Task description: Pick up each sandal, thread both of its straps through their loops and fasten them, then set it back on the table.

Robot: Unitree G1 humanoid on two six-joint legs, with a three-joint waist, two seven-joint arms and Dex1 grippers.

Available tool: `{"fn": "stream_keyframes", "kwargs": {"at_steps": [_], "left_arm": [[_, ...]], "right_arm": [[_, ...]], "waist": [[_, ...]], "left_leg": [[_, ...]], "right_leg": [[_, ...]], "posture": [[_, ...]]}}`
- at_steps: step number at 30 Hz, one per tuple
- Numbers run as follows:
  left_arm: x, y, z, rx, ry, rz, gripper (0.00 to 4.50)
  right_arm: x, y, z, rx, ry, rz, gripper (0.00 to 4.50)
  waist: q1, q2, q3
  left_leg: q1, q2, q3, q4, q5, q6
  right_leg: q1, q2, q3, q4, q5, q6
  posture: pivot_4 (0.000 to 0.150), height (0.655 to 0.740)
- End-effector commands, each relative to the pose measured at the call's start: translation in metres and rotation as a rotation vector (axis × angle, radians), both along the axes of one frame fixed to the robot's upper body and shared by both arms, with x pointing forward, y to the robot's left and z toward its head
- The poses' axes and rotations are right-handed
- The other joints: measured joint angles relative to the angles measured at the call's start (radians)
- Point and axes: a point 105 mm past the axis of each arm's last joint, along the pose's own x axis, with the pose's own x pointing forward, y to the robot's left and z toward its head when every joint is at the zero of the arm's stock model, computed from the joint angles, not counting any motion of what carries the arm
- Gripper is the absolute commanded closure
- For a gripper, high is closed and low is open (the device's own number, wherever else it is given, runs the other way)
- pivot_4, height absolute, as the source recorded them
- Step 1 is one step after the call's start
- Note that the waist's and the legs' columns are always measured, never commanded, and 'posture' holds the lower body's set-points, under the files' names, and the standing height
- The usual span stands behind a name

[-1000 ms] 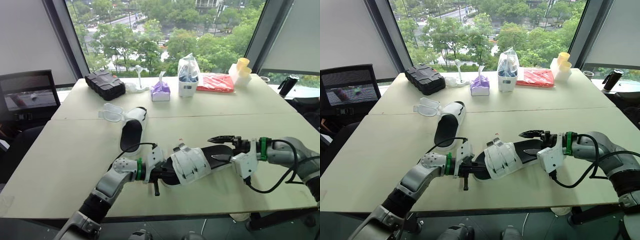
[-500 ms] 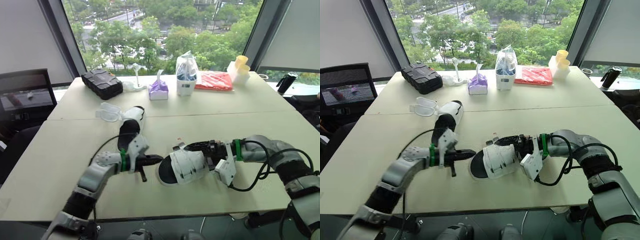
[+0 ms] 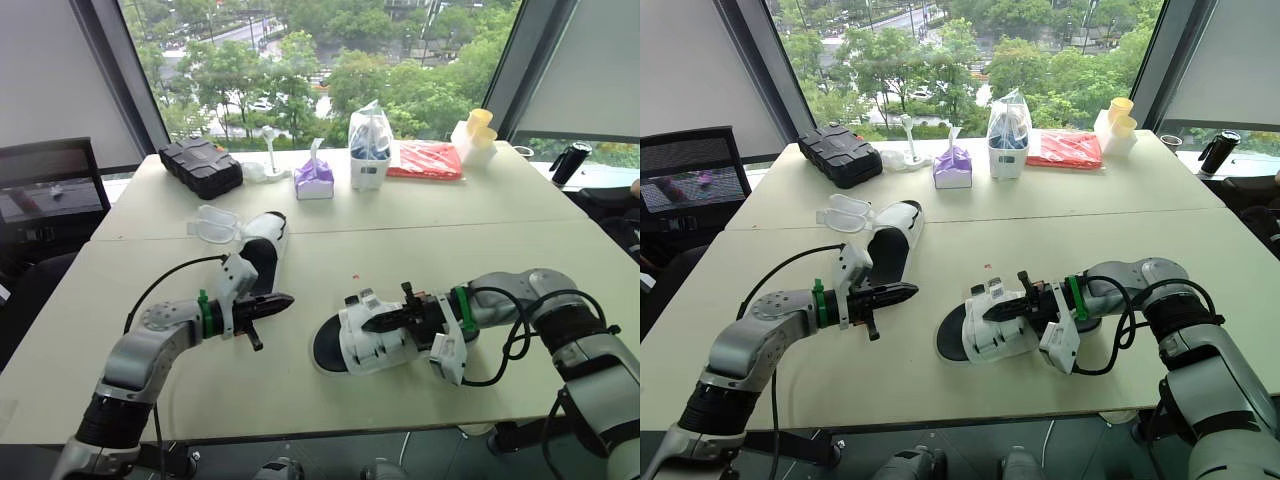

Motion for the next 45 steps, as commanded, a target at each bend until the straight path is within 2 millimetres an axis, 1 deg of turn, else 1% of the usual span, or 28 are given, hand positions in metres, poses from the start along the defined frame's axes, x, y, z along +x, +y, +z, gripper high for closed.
{"fn": "stream_keyframes", "kwargs": {"at_steps": [1,3,4,5,7,9,10,11,12,13,14,15,16,17,18,20,23,28,30,31,32,36,37,38,41,45], "left_arm": [[0.002,0.000,0.011,-0.014,-0.059,0.014,4.50],[0.002,-0.001,0.011,-0.022,-0.061,0.022,4.50],[0.001,0.000,0.011,-0.023,-0.063,0.027,4.50],[0.001,-0.001,0.011,-0.024,-0.065,0.030,4.50],[0.000,0.000,0.011,-0.033,-0.066,0.036,4.50],[-0.001,0.000,0.010,-0.037,-0.065,0.039,4.50],[0.000,-0.004,0.009,-0.037,-0.065,0.039,4.50],[-0.001,-0.003,0.008,-0.034,-0.065,0.041,4.50],[-0.002,-0.001,0.008,-0.032,-0.065,0.043,4.50],[-0.001,0.002,0.009,-0.033,-0.071,0.053,4.50],[0.001,0.001,0.010,-0.035,-0.076,0.059,4.50],[0.005,0.000,0.013,-0.043,-0.083,0.071,4.50],[0.007,0.002,0.015,-0.036,-0.093,0.082,4.50],[0.008,0.003,0.015,-0.029,-0.099,0.090,4.50],[0.009,0.004,0.015,-0.023,-0.103,0.094,4.50],[0.011,0.002,0.017,-0.026,-0.108,0.097,4.50],[0.013,0.002,0.019,-0.027,-0.116,0.114,4.50],[0.013,0.001,0.016,-0.009,-0.125,0.123,4.50],[0.012,-0.001,0.016,-0.012,-0.124,0.121,4.50],[0.011,-0.002,0.016,-0.013,-0.124,0.120,4.50],[0.011,-0.003,0.016,-0.013,-0.124,0.120,4.50],[0.014,-0.001,0.013,0.023,-0.142,0.136,4.50],[0.017,0.001,0.013,0.042,-0.157,0.152,4.50],[0.021,0.002,0.013,0.051,-0.169,0.167,4.50],[0.026,0.003,0.017,0.042,-0.187,0.180,4.50],[0.035,0.006,0.018,0.125,-0.252,0.192,4.50]], "right_arm": [[0.017,-0.004,0.019,0.057,-0.043,-0.081,4.44],[0.033,-0.010,0.027,0.112,-0.051,-0.187,4.44],[0.049,-0.014,0.037,0.166,-0.064,-0.284,4.44],[0.059,-0.019,0.043,0.202,-0.068,-0.354,4.44],[0.083,-0.031,0.054,0.268,-0.065,-0.525,4.44],[0.101,-0.043,0.061,0.300,-0.062,-0.667,4.44],[0.108,-0.050,0.063,0.308,-0.068,-0.726,4.44],[0.126,-0.066,0.068,0.336,-0.073,-0.884,4.44],[0.137,-0.077,0.071,0.354,-0.072,-0.996,4.44],[0.152,-0.095,0.077,0.425,-0.058,-1.168,4.44],[0.159,-0.109,0.079,0.471,-0.042,-1.291,4.44],[0.165,-0.119,0.076,0.507,-0.013,-1.402,4.44],[0.169,-0.126,0.069,0.484,-0.013,-1.508,4.44],[0.171,-0.129,0.064,0.455,-0.024,-1.566,4.44],[0.173,-0.129,0.064,0.480,-0.028,-1.612,4.44],[0.176,-0.128,0.067,0.512,-0.055,-1.656,4.44],[0.178,-0.125,0.066,0.532,-0.044,-1.710,4.44],[0.177,-0.125,0.057,0.431,-0.102,-1.731,4.44],[0.177,-0.125,0.053,0.426,-0.082,-1.738,3.58],[0.177,-0.123,0.049,0.418,-0.073,-1.738,3.26],[0.176,-0.122,0.047,0.416,-0.061,-1.739,2.78],[0.175,-0.122,0.039,0.418,-0.014,-1.745,0.74],[0.174,-0.124,0.036,0.413,0.007,-1.749,0.12],[0.172,-0.125,0.032,0.414,0.035,-1.757,0.05],[0.171,-0.126,0.027,0.400,0.067,-1.763,0.05],[0.168,-0.127,0.021,0.410,0.144,-1.748,0.05]], "waist": [[0.000,0.000,0.000],[0.000,0.000,0.000],[0.000,0.000,0.000],[-0.001,0.000,0.001],[-0.001,0.000,0.001],[-0.001,-0.001,0.002],[-0.002,-0.001,0.002],[-0.001,0.000,0.003],[-0.005,-0.001,0.003],[-0.007,0.000,0.003],[-0.005,0.000,0.004],[-0.004,0.000,0.004],[-0.003,0.000,0.004],[-0.001,0.000,0.004],[-0.002,0.000,0.004],[-0.004,0.000,0.004],[-0.008,0.001,0.004],[-0.006,0.001,0.004],[-0.005,0.001,0.004],[-0.005,0.001,0.004],[-0.006,0.001,0.004],[-0.008,0.001,0.004],[-0.009,0.001,0.004],[-0.009,0.000,0.004],[-0.008,0.000,0.004],[-0.008,0.000,0.004]], "left_leg": [[0.000,0.000,0.000,0.000,0.000,0.000],[0.000,0.000,0.000,0.000,0.001,-0.001],[0.000,0.000,0.001,0.000,0.002,-0.002],[0.000,0.000,0.001,0.000,0.002,-0.002],[0.000,0.001,0.001,0.000,0.001,-0.002],[0.000,0.001,0.001,0.000,0.001,-0.002],[0.000,0.001,0.001,0.000,0.001,-0.001],[0.000,0.001,0.001,0.000,0.001,-0.002],[0.000,0.001,0.001,-0.001,0.001,-0.002],[0.000,0.002,0.001,-0.001,0.001,-0.002],[0.000,0.002,0.001,-0.001,0.002,-0.002],[0.000,0.002,0.002,-0.001,0.002,-0.002],[0.000,0.002,0.002,-0.001,0.002,-0.002],[0.000,0.002,0.001,-0.001,0.002,-0.002],[0.000,0.002,0.001,-0.002,0.002,-0.003],[0.000,0.002,0.002,-0.003,0.003,-0.005],[-0.001,0.002,0.003,-0.004,0.004,-0.006],[-0.001,0.002,0.003,-0.004,0.004,-0.006],[-0.001,0.002,0.003,-0.004,0.004,-0.006],[-0.001,0.002,0.003,-0.004,0.004,-0.006],[-0.001,0.002,0.003,-0.004,0.004,-0.006],[-0.001,0.002,0.003,-0.004,0.004,-0.006],[-0.001,0.002,0.003,-0.004,0.004,-0.006],[-0.001,0.002,0.003,-0.004,0.004,-0.006],[0.000,0.002,0.003,-0.003,0.003,-0.004],[0.000,0.002,0.003,-0.003,0.002,-0.003]], "right_leg": [[0.000,0.000,0.000,0.000,0.000,0.000],[0.000,0.000,0.001,0.000,0.000,0.000],[0.000,0.000,0.001,0.000,0.000,-0.001],[0.000,0.000,0.001,0.000,0.000,-0.001],[0.000,0.001,0.001,0.000,0.001,-0.002],[0.000,0.001,0.001,0.000,0.001,-0.002],[-0.001,0.001,0.001,0.000,0.001,-0.002],[-0.001,0.001,0.001,0.000,0.001,-0.002],[-0.001,0.001,0.001,0.000,0.001,-0.001],[-0.001,0.001,0.002,0.000,0.001,-0.002],[-0.001,0.002,0.002,0.000,0.001,-0.003],[-0.002,0.002,0.002,0.000,0.002,-0.003],[-0.002,0.002,0.002,0.000,0.002,-0.003],[-0.002,0.002,0.002,0.000,0.002,-0.003],[-0.002,0.002,0.002,0.000,0.002,-0.003],[-0.003,0.001,0.002,0.000,0.003,-0.001],[-0.004,0.001,0.003,0.000,0.003,0.000],[-0.004,0.002,0.003,0.000,0.004,0.000],[-0.004,0.002,0.003,0.000,0.004,0.000],[-0.004,0.002,0.003,0.000,0.004,0.000],[-0.004,0.002,0.003,0.000,0.004,0.000],[-0.004,0.002,0.003,0.001,0.004,0.000],[-0.004,0.002,0.003,0.001,0.004,0.000],[-0.004,0.002,0.003,0.001,0.004,0.000],[-0.003,0.002,0.003,0.001,0.004,0.000],[-0.003,0.003,0.003,0.002,0.004,0.000]], "posture": [[0.150,0.7400],[0.150,0.7400],[0.150,0.7400],[0.150,0.7400],[0.150,0.7400],[0.150,0.7400],[0.150,0.7400],[0.150,0.7400],[0.150,0.7400],[0.150,0.7400],[0.150,0.7400],[0.150,0.7400],[0.150,0.7400],[0.150,0.7400],[0.150,0.7400],[0.150,0.7400],[0.150,0.7400],[0.150,0.7400],[0.150,0.7400],[0.150,0.7400],[0.150,0.7400],[0.150,0.7400],[0.150,0.7400],[0.150,0.7400],[0.150,0.7400],[0.150,0.7400]]}}
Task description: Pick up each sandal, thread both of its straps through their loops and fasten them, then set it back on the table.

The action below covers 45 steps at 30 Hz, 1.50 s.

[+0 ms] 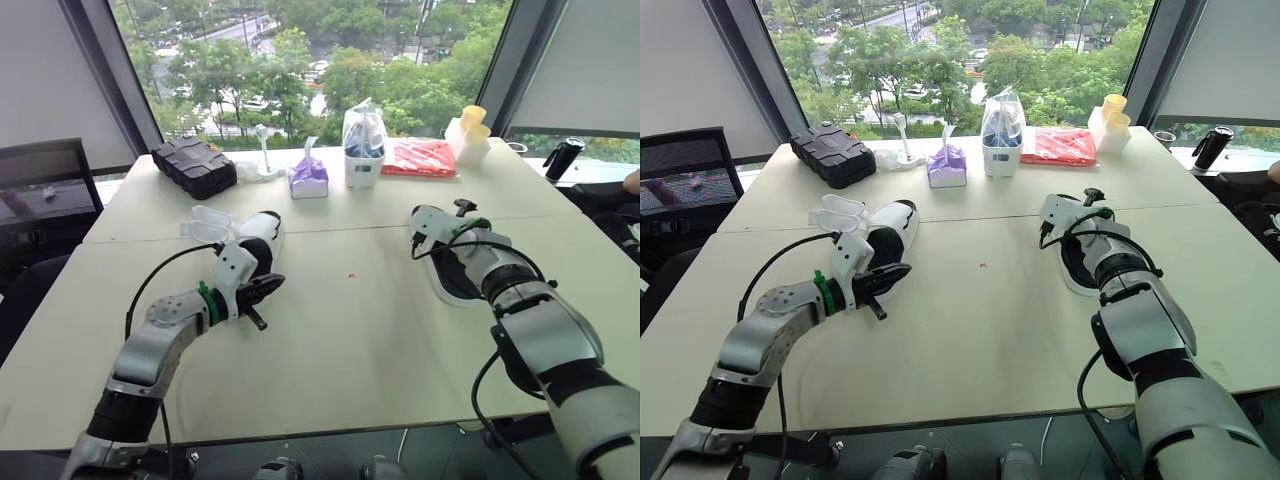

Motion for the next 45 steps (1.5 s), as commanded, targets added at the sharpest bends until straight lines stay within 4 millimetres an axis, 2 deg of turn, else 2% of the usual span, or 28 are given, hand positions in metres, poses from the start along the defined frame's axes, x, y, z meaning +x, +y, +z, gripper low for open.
{"fn": "stream_keyframes", "kwargs": {"at_steps": [1,3,5,8,11,12,14,16,19,20,21,22,28,34,41,44,45], "left_arm": [[0.007,0.003,0.011,0.089,-0.105,0.010,4.50],[0.021,0.008,0.024,0.164,-0.193,0.054,4.50],[0.027,0.016,0.033,0.187,-0.235,0.075,4.50],[0.042,0.021,0.044,0.288,-0.308,0.109,4.50],[0.053,0.028,0.052,0.357,-0.365,0.127,4.50],[0.058,0.028,0.053,0.392,-0.385,0.138,4.09],[0.067,0.031,0.053,0.476,-0.416,0.152,3.73],[0.075,0.035,0.053,0.545,-0.435,0.169,2.67],[0.084,0.039,0.049,0.633,-0.453,0.172,1.15],[0.087,0.040,0.046,0.670,-0.458,0.167,0.88],[0.089,0.041,0.044,0.709,-0.465,0.166,0.25],[0.092,0.041,0.041,0.733,-0.464,0.166,0.01],[0.108,0.036,0.036,0.793,-0.491,0.200,0.01],[0.128,0.019,0.037,0.825,-0.546,0.308,0.01],[0.134,0.007,0.035,0.909,-0.592,0.347,0.01],[0.135,0.008,0.032,0.950,-0.599,0.364,0.85],[0.135,0.008,0.031,0.956,-0.595,0.366,1.35]], "right_arm": [[-0.005,0.000,-0.015,0.060,0.069,0.022,0.05],[-0.016,-0.001,-0.018,0.176,0.129,0.082,0.05],[-0.027,0.008,-0.015,0.239,0.147,0.132,0.05],[-0.067,0.018,-0.009,0.344,0.222,0.221,0.05],[-0.099,0.038,0.003,0.459,0.264,0.297,0.05],[-0.111,0.048,0.010,0.539,0.274,0.344,0.00],[-0.137,0.070,0.023,0.673,0.310,0.463,0.00],[-0.156,0.084,0.033,0.735,0.326,0.547,0.00],[-0.168,0.092,0.042,0.798,0.323,0.567,0.00],[-0.170,0.092,0.043,0.802,0.318,0.561,0.00],[-0.170,0.091,0.044,0.801,0.309,0.550,0.00],[-0.170,0.089,0.045,0.801,0.301,0.534,0.00],[-0.168,0.087,0.043,0.798,0.283,0.502,0.00],[-0.167,0.084,0.039,0.791,0.261,0.469,0.00],[-0.170,0.084,0.036,0.785,0.250,0.452,0.00],[-0.170,0.083,0.036,0.781,0.241,0.441,0.00],[-0.170,0.082,0.036,0.779,0.239,0.439,0.00]], "waist": [[0.000,0.000,0.000],[0.004,-0.001,-0.001],[0.010,-0.002,-0.001],[0.011,-0.001,-0.001],[0.000,-0.001,-0.001],[-0.002,-0.001,-0.001],[0.003,-0.002,-0.001],[0.006,-0.001,-0.001],[0.012,-0.002,0.000],[0.015,-0.003,0.000],[0.018,-0.004,0.000],[0.022,-0.004,0.000],[0.036,-0.005,0.001],[0.035,-0.005,0.001],[0.031,-0.005,0.001],[0.033,-0.005,0.001],[0.033,-0.006,0.001]], "left_leg": [[0.000,0.000,0.000,0.000,0.000,0.000],[0.000,0.000,0.000,0.000,0.000,0.000],[0.000,0.000,-0.002,0.001,0.000,0.000],[-0.001,0.000,-0.003,0.002,-0.001,0.001],[-0.001,0.000,-0.003,0.003,-0.001,0.002],[0.000,0.001,-0.003,0.003,-0.002,0.002],[0.000,0.000,-0.003,0.004,-0.002,0.002],[-0.001,0.001,-0.004,0.004,-0.002,0.002],[-0.002,0.000,-0.004,0.005,-0.002,0.003],[-0.002,0.000,-0.004,0.006,-0.002,0.003],[-0.002,-0.001,-0.004,0.006,-0.002,0.003],[-0.003,-0.001,-0.004,0.006,-0.003,0.004],[-0.006,-0.002,-0.004,0.006,-0.003,0.004],[-0.013,-0.003,-0.005,0.010,-0.003,0.005],[-0.016,-0.003,-0.004,0.014,-0.004,0.007],[-0.016,-0.003,-0.004,0.015,-0.004,0.007],[-0.017,-0.003,-0.004,0.016,-0.004,0.007]], "right_leg": [[0.000,0.000,0.000,0.000,0.000,0.000],[0.000,0.000,0.000,0.000,0.000,0.000],[0.001,0.000,-0.001,0.000,0.000,0.000],[0.002,0.000,-0.002,0.000,0.000,0.000],[0.002,0.000,-0.002,0.000,0.000,0.001],[0.002,0.000,-0.002,0.000,0.000,0.001],[0.001,0.000,-0.001,0.000,0.000,0.001],[0.001,0.000,0.000,0.000,0.000,0.001],[0.001,-0.001,-0.001,0.000,0.000,0.001],[0.001,-0.001,-0.001,-0.001,0.000,0.001],[0.001,-0.002,-0.001,-0.001,0.000,0.001],[0.001,-0.002,-0.001,-0.001,0.001,0.002],[-0.002,-0.004,-0.001,-0.002,0.001,0.003],[-0.005,-0.003,-0.004,-0.001,0.003,0.006],[-0.007,-0.002,-0.004,-0.001,0.004,0.008],[-0.007,-0.002,-0.003,0.000,0.004,0.008],[-0.007,-0.002,-0.004,0.000,0.004,0.008]], "posture": [[0.150,0.7400],[0.150,0.7400],[0.150,0.7400],[0.150,0.7400],[0.150,0.7400],[0.150,0.7400],[0.150,0.7400],[0.150,0.7400],[0.150,0.7400],[0.150,0.7400],[0.150,0.7400],[0.150,0.7400],[0.150,0.7400],[0.150,0.7400],[0.150,0.7400],[0.150,0.7400],[0.150,0.7400]]}}
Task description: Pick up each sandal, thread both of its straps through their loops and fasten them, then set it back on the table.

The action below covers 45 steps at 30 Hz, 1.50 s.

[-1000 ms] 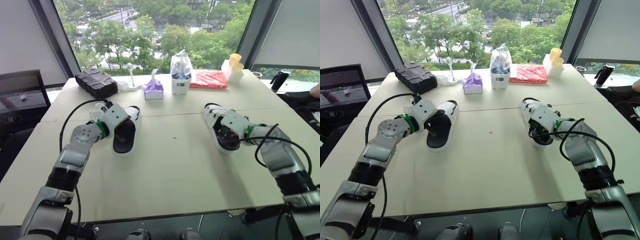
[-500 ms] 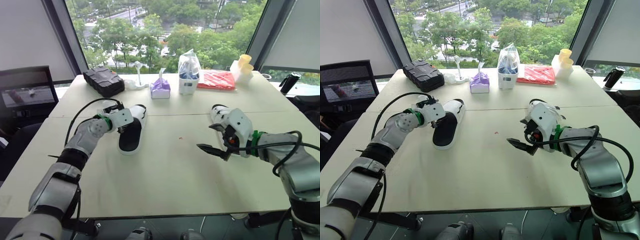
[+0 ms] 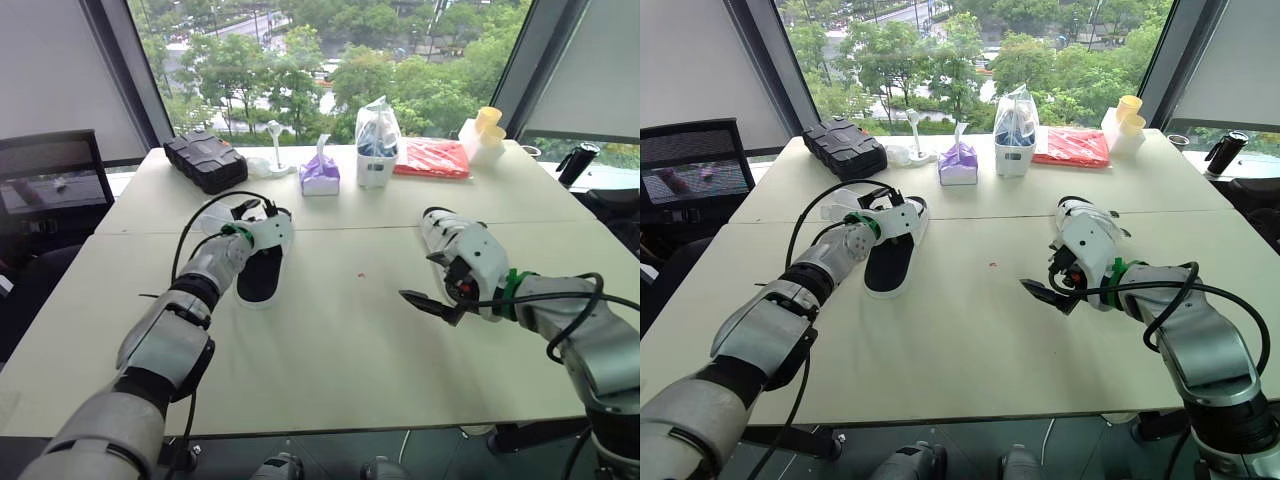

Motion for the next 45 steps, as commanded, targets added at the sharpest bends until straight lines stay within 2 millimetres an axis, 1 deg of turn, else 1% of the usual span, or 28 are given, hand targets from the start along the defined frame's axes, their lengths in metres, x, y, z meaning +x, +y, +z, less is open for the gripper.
{"fn": "stream_keyframes", "kwargs": {"at_steps": [1,2,3,4,6,7,8,11,12,14,15,17,19,21,23,24,26,29,34,37,42,44,45], "left_arm": [[0.004,-0.003,0.014,0.030,-0.049,0.010,1.85],[0.004,-0.003,0.013,0.029,-0.048,0.013,2.36],[0.004,-0.003,0.013,0.028,-0.048,0.014,2.97],[0.004,-0.004,0.012,0.031,-0.048,0.014,3.30],[0.004,-0.004,0.013,0.030,-0.054,0.014,4.32],[0.004,-0.005,0.013,0.029,-0.055,0.014,4.47],[0.004,-0.006,0.016,0.030,-0.067,0.010,4.47],[0.005,-0.013,0.033,0.029,-0.147,-0.031,4.47],[0.004,-0.018,0.042,0.022,-0.174,-0.069,4.47],[-0.003,-0.037,0.061,0.043,-0.234,-0.228,4.47],[-0.006,-0.042,0.067,0.058,-0.258,-0.272,4.47],[-0.018,-0.058,0.068,0.070,-0.242,-0.426,4.47],[-0.029,-0.067,0.068,0.138,-0.267,-0.542,4.47],[-0.053,-0.084,0.060,0.163,-0.218,-0.762,4.47],[-0.079,-0.095,0.050,0.208,-0.192,-0.958,4.47],[-0.085,-0.097,0.047,0.216,-0.182,-1.003,4.47],[-0.103,-0.104,0.034,0.263,-0.153,-1.128,4.47],[-0.125,-0.113,0.023,0.303,-0.144,-1.279,4.47],[-0.141,-0.117,0.008,0.370,-0.136,-1.392,4.47],[-0.149,-0.119,0.003,0.372,-0.151,-1.440,4.47],[-0.153,-0.121,-0.012,0.385,-0.157,-1.455,4.47],[-0.151,-0.122,-0.017,0.392,-0.141,-1.442,4.47],[-0.148,-0.122,-0.020,0.400,-0.131,-1.426,4.14]], "right_arm": [[-0.003,0.001,0.010,-0.017,-0.053,0.002,0.00],[-0.003,0.001,0.010,-0.017,-0.055,-0.001,0.00],[-0.003,0.001,0.010,-0.016,-0.056,-0.003,0.00],[-0.003,0.001,0.011,-0.015,-0.057,-0.005,0.00],[-0.003,0.001,0.011,-0.015,-0.061,-0.008,0.00],[-0.003,0.001,0.012,-0.015,-0.063,-0.008,0.00],[-0.003,0.001,0.012,-0.014,-0.064,-0.010,0.00],[-0.003,0.000,0.013,-0.014,-0.066,-0.015,0.00],[-0.003,0.000,0.014,-0.013,-0.068,-0.016,0.00],[-0.004,-0.003,0.017,-0.011,-0.074,-0.019,0.00],[-0.004,-0.005,0.018,-0.011,-0.076,-0.021,0.00],[-0.004,-0.009,0.020,-0.010,-0.082,-0.029,0.00],[-0.003,-0.015,0.023,-0.009,-0.088,-0.039,0.00],[-0.002,-0.024,0.028,-0.015,-0.104,-0.057,0.00],[-0.001,-0.034,0.032,-0.025,-0.115,-0.080,0.00],[-0.001,-0.037,0.033,-0.029,-0.117,-0.085,0.00],[-0.001,-0.042,0.033,-0.040,-0.117,-0.095,0.00],[-0.002,-0.043,0.032,-0.047,-0.115,-0.092,0.00],[-0.003,-0.040,0.029,-0.059,-0.111,-0.078,0.00],[-0.004,-0.038,0.029,-0.056,-0.111,-0.070,0.00],[-0.005,-0.036,0.023,-0.061,-0.097,-0.069,0.00],[-0.005,-0.034,0.023,-0.060,-0.097,-0.064,0.00],[-0.005,-0.034,0.023,-0.061,-0.097,-0.062,0.00]], "waist": [[0.000,0.000,0.000],[0.001,0.000,0.000],[0.001,0.000,0.000],[0.001,0.000,0.000],[0.002,0.000,0.000],[0.002,0.000,0.000],[0.002,0.000,0.000],[0.002,0.000,0.000],[0.003,0.000,0.000],[0.003,0.000,0.000],[0.003,-0.001,0.000],[0.003,-0.001,0.000],[0.003,-0.001,0.000],[0.002,-0.001,0.000],[0.002,-0.001,0.000],[0.001,-0.001,0.000],[0.000,-0.001,0.000],[0.000,-0.001,0.000],[0.001,-0.001,0.000],[0.001,-0.001,0.000],[0.001,-0.001,0.000],[0.001,-0.001,0.000],[0.001,-0.001,0.000]], "left_leg": [[0.000,0.000,0.000,0.001,0.000,0.000],[0.000,0.000,0.000,0.001,0.000,0.000],[-0.001,0.000,0.000,0.002,0.000,0.000],[-0.001,0.000,0.000,0.002,0.000,0.000],[-0.001,0.000,0.000,0.003,0.000,0.001],[-0.001,0.000,0.000,0.004,-0.001,0.001],[0.000,0.000,0.000,0.004,-0.001,0.001],[-0.001,0.000,0.000,0.005,-0.001,0.001],[-0.001,0.000,0.000,0.005,-0.001,0.001],[-0.001,0.000,-0.001,0.005,-0.001,0.001],[-0.001,0.000,-0.001,0.005,-0.001,0.001],[-0.002,0.000,-0.001,0.005,-0.001,0.001],[-0.002,-0.001,0.000,0.005,-0.001,0.001],[-0.002,-0.001,0.001,0.005,-0.002,0.002],[-0.002,-0.001,0.001,0.005,-0.002,0.003],[-0.002,-0.001,0.001,0.005,-0.002,0.003],[-0.002,-0.001,0.002,0.005,-0.002,0.003],[-0.002,-0.001,0.002,0.005,-0.002,0.003],[-0.002,-0.001,0.002,0.006,-0.002,0.003],[-0.002,-0.001,0.002,0.007,-0.002,0.004],[-0.002,-0.001,0.002,0.007,-0.002,0.004],[-0.002,-0.001,0.002,0.008,-0.002,0.004],[-0.002,-0.001,0.002,0.008,-0.002,0.004]], "right_leg": [[0.000,0.000,0.000,0.000,0.000,0.000],[0.000,0.000,0.000,0.000,0.000,0.000],[0.000,0.000,0.000,0.000,0.000,0.001],[0.000,0.000,0.000,0.000,0.000,0.001],[0.001,0.000,0.000,0.001,0.001,0.001],[0.001,0.000,0.000,0.001,0.001,0.001],[0.002,0.000,0.000,0.001,0.001,0.001],[0.002,0.000,0.000,0.001,0.001,0.002],[0.002,0.000,0.000,0.001,0.001,0.002],[0.002,0.000,0.000,0.001,0.001,0.002],[0.001,0.000,0.000,0.001,0.001,0.002],[0.001,0.000,0.000,0.000,0.001,0.002],[0.000,-0.001,0.000,0.000,0.001,0.002],[0.000,-0.003,0.000,0.000,0.001,0.002],[0.000,-0.004,0.001,-0.001,0.001,0.002],[0.000,-0.004,0.001,-0.001,0.001,0.002],[0.000,-0.004,0.001,-0.001,0.001,0.002],[0.000,-0.004,0.001,-0.001,0.001,0.002],[0.001,-0.003,0.001,-0.001,0.002,0.002],[0.001,-0.002,0.001,0.000,0.002,0.003],[0.002,-0.001,0.001,0.000,0.002,0.003],[0.002,-0.001,0.001,0.000,0.002,0.003],[0.002,-0.001,0.001,0.000,0.002,0.003]], "posture": [[0.150,0.7400],[0.150,0.7400],[0.150,0.7400],[0.150,0.7400],[0.150,0.7400],[0.150,0.7400],[0.150,0.7400],[0.150,0.7400],[0.150,0.7400],[0.150,0.7400],[0.150,0.7400],[0.150,0.7400],[0.150,0.7400],[0.150,0.7400],[0.150,0.7400],[0.150,0.7400],[0.150,0.7400],[0.150,0.7400],[0.150,0.7400],[0.150,0.7400],[0.150,0.7400],[0.150,0.7400],[0.150,0.7400]]}}
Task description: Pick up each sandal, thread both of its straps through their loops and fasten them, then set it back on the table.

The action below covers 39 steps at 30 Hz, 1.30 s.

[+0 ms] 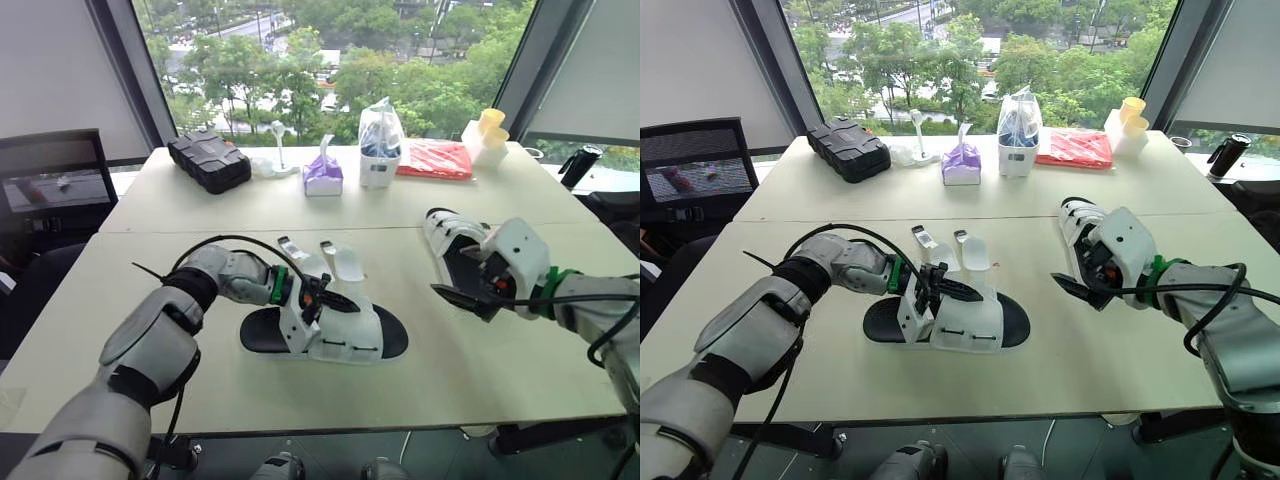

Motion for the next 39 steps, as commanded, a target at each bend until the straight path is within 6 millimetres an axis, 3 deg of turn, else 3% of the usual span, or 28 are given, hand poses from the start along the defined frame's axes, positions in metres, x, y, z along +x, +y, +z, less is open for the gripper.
{"fn": "stream_keyframes", "kwargs": {"at_steps": [1,3,9,14,18,22,27,31,37,39], "left_arm": [[0.005,-0.004,-0.001,-0.010,-0.009,0.030,3.74],[0.011,-0.003,-0.006,0.003,0.008,0.078,2.98],[0.018,0.004,-0.014,-0.008,0.130,0.184,0.03],[0.022,0.017,-0.005,-0.082,0.303,0.265,0.03],[0.034,0.046,0.003,-0.058,0.515,0.392,0.03],[0.022,0.084,0.005,0.039,0.779,0.446,0.03],[0.013,0.108,0.019,-0.004,0.992,0.519,0.03],[0.015,0.119,0.031,-0.119,1.199,0.592,0.00],[0.031,0.121,0.028,-0.360,1.526,0.733,0.00],[0.032,0.116,0.031,-0.427,1.652,0.730,0.00]], "right_arm": [[-0.002,0.006,0.012,-0.020,-0.056,0.028,0.00],[-0.001,0.006,0.012,-0.019,-0.055,0.028,0.00],[-0.001,0.010,0.009,-0.024,-0.044,0.044,0.00],[-0.001,0.014,0.004,-0.045,-0.029,0.069,0.00],[-0.001,0.024,-0.003,-0.044,-0.023,0.121,0.00],[-0.001,0.034,-0.009,-0.038,-0.028,0.182,0.00],[-0.002,0.041,-0.013,0.002,-0.035,0.245,0.00],[-0.010,0.049,-0.029,-0.018,-0.012,0.325,1.31],[-0.020,0.061,-0.046,0.017,0.032,0.406,4.36],[-0.022,0.063,-0.051,0.011,0.038,0.417,4.44]], "waist": [[0.000,0.000,0.000],[0.000,0.000,0.000],[0.001,0.000,-0.002],[-0.010,0.000,-0.002],[-0.017,0.001,-0.003],[-0.039,0.001,-0.003],[-0.028,0.001,-0.003],[-0.019,0.001,-0.003],[-0.026,0.001,-0.003],[-0.027,0.001,-0.003]], "left_leg": [[0.001,0.000,0.000,0.000,0.000,0.000],[0.001,0.000,0.000,0.000,0.000,0.000],[0.002,0.000,0.000,0.001,0.000,0.000],[0.003,0.001,0.000,0.001,0.000,0.000],[0.003,0.002,0.000,0.001,0.000,0.000],[0.003,0.002,0.000,0.000,0.000,0.000],[0.003,0.002,-0.001,0.000,0.000,0.000],[0.003,0.002,-0.002,0.001,0.000,0.001],[0.004,0.002,-0.002,0.001,0.000,0.000],[0.004,0.002,-0.001,0.001,0.000,0.000]], "right_leg": [[0.000,0.000,0.000,0.000,0.000,0.000],[0.001,0.000,0.000,0.000,0.000,0.000],[0.002,0.000,0.000,0.000,0.000,0.000],[0.003,0.001,0.000,0.000,0.000,0.000],[0.003,0.001,0.000,0.001,0.000,0.000],[0.002,0.001,0.001,0.001,0.000,0.000],[0.002,0.002,0.003,0.002,0.000,-0.001],[0.004,0.002,0.003,0.001,0.000,-0.001],[0.003,0.002,0.003,0.002,0.000,-0.001],[0.002,0.002,0.003,0.003,0.000,-0.001]], "posture": [[0.150,0.7400],[0.150,0.7400],[0.150,0.7400],[0.150,0.7400],[0.150,0.7400],[0.150,0.7400],[0.150,0.7400],[0.150,0.7400],[0.150,0.7400],[0.150,0.7400]]}}
